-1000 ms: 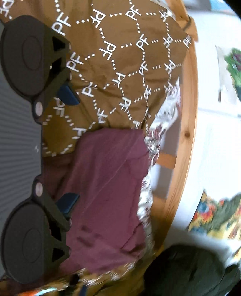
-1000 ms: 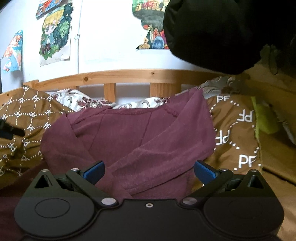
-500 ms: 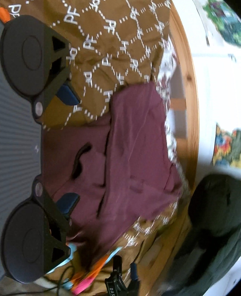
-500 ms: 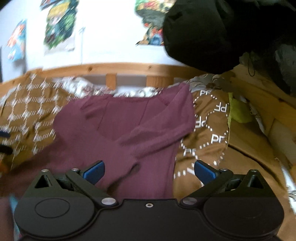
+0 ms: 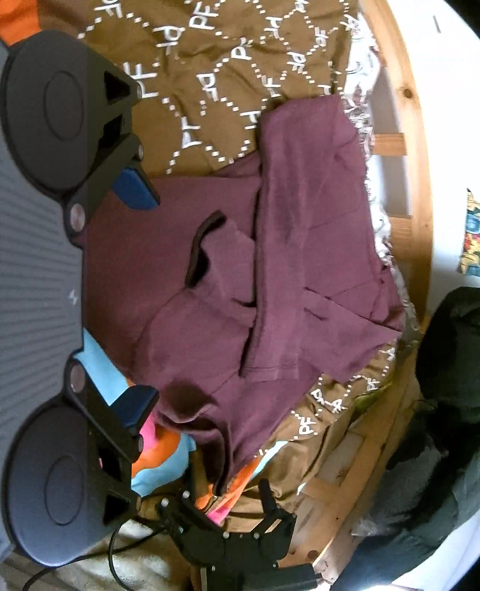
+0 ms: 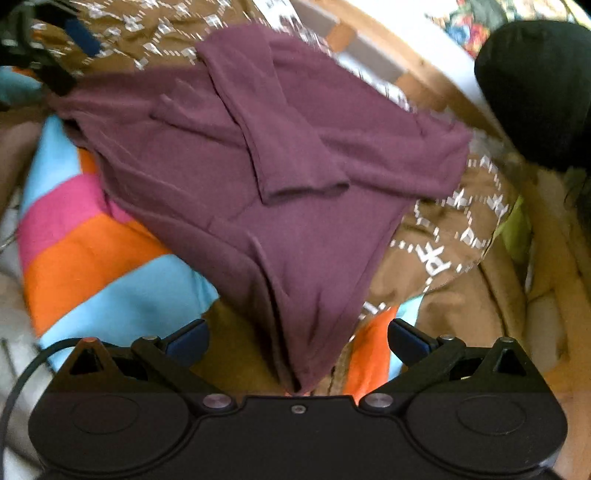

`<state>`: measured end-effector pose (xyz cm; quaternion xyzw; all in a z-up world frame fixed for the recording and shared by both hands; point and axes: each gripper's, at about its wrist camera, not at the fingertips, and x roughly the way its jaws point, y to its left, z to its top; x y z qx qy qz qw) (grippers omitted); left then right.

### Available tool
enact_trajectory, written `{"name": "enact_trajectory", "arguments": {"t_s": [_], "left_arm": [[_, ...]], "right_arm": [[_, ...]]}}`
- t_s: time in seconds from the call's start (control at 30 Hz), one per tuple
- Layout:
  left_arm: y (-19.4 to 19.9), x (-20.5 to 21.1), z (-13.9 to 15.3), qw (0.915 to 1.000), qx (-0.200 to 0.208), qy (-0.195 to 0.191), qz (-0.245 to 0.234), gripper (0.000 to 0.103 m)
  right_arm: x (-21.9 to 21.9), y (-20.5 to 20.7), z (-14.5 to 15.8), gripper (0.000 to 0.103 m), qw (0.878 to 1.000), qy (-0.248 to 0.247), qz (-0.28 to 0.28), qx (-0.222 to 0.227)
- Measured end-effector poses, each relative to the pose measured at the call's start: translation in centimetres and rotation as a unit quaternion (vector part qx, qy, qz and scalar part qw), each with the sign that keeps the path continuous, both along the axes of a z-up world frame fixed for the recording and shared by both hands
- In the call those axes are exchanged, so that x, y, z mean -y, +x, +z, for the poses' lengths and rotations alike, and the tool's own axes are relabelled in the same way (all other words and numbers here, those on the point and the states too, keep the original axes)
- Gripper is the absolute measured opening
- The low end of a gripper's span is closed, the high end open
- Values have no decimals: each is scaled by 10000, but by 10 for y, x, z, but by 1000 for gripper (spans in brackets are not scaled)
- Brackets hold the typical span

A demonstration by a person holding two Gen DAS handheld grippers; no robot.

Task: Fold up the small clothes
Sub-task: 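Grasp the hem with the right gripper while the left gripper grasps the hem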

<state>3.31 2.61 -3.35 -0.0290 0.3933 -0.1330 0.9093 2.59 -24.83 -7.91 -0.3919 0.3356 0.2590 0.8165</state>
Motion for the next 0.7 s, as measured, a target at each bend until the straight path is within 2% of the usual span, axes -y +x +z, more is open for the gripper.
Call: {"name": "enact_trajectory", "arguments": {"t_s": [0.1,0.17,0.23,0.3,0.37,0.4,0.43,0.5,0.6,0.7], "left_arm": [[2,2,-7,9998,-214,-28,-28,102],[2,4,-10,9995,-305,-40,-103,102],[2,8,-13,9991,-380,-58,-193,102],[3,11,-15,9987,-418,-77,-287,102],[5,16,-17,9983,-463,-43,-340,102],[6,18,-19,9982,-483,1,-346,102],[8,20,-21,9981,-508,65,-341,102],[11,24,-25,9979,-548,199,-297,102],[16,28,-31,9975,-552,414,-160,102],[20,32,-33,9968,-497,616,-82,103]], "right_arm": [[-4,7,-9,101,9994,-242,-117,220],[-3,7,-10,95,9992,-148,-157,322],[0,10,-9,82,9996,18,-163,232],[4,16,-10,44,9997,192,-147,-31],[6,17,-8,38,9991,390,-129,-138],[6,16,-5,28,9986,495,-116,-126],[8,15,-1,23,9975,678,-125,-132],[15,18,11,17,9920,1222,-244,-211],[30,28,26,11,9758,2091,-553,-315],[40,32,32,11,9604,2701,-671,-143]]}}
